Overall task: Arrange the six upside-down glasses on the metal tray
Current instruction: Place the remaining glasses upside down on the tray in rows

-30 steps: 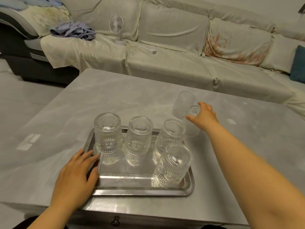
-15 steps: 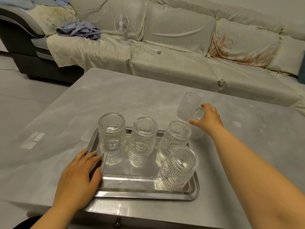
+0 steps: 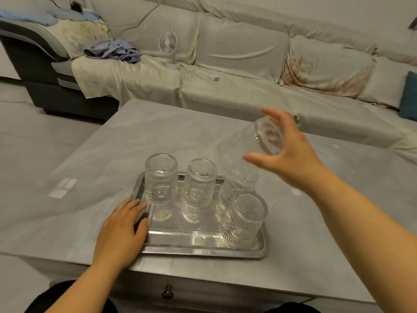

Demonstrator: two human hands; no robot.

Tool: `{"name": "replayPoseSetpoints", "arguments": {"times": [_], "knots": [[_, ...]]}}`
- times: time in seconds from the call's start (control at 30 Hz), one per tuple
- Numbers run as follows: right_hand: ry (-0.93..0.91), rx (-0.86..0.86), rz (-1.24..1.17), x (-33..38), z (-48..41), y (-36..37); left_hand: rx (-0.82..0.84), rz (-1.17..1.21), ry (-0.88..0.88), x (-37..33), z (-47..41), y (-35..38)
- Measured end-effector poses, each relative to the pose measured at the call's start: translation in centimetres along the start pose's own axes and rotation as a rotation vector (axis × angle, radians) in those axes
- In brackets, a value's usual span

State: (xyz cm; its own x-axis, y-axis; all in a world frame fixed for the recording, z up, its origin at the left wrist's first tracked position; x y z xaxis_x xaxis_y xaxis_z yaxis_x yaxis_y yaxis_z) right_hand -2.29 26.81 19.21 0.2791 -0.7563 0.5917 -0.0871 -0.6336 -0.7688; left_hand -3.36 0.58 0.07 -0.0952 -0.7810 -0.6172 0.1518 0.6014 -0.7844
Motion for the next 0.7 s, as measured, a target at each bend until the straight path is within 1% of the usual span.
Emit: {"name": "replayPoseSetpoints", "arguments": {"times": [0.1,0.17,0.27,0.37,0.53,0.6,0.7], "knots": [[-0.069,0.19,0.011,2.3,1.1,2.8,-0.003,0.014,0.004,0.0,0.2,0.0],[-0.098,0.309,0.062,2.9,1.6,4.9,-0.002,0.017,0.006,0.0,0.2,0.0],[-0.129,0.439,0.139,2.8,1.9,8.1,-0.002,0.026,0.003,0.0,0.2,0.0],[-0.104,0.558,0.206,1.9,2.2,10.8,-0.002,0.029,0.001,0.0,0.2,-0.1],[-0.046,0.631,0.286,0.7,2.0,12.9,0.0,0.014,0.006,0.0,0.1,-0.1],[-0.042,0.639,0.322,0.6,1.8,13.4,0.0,0.01,0.006,0.0,0.1,-0.1],[-0.005,0.632,0.302,0.3,1.3,13.6,0.003,0.013,0.006,0.0,0.1,0.0]]}}
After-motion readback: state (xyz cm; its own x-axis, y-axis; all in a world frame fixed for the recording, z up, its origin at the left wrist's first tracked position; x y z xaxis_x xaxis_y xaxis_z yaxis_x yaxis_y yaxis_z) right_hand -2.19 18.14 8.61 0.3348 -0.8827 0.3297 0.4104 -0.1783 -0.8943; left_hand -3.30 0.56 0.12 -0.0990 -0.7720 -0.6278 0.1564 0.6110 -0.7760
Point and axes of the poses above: each hand's wrist, its own z-axis away from the middle knuckle, its own y-axis out of the palm, x = y × z, the point moved 3 cm from there along -z, towards the middle knuckle, and after that the axes turned 12 degrees about x, right-handed, at the moved point
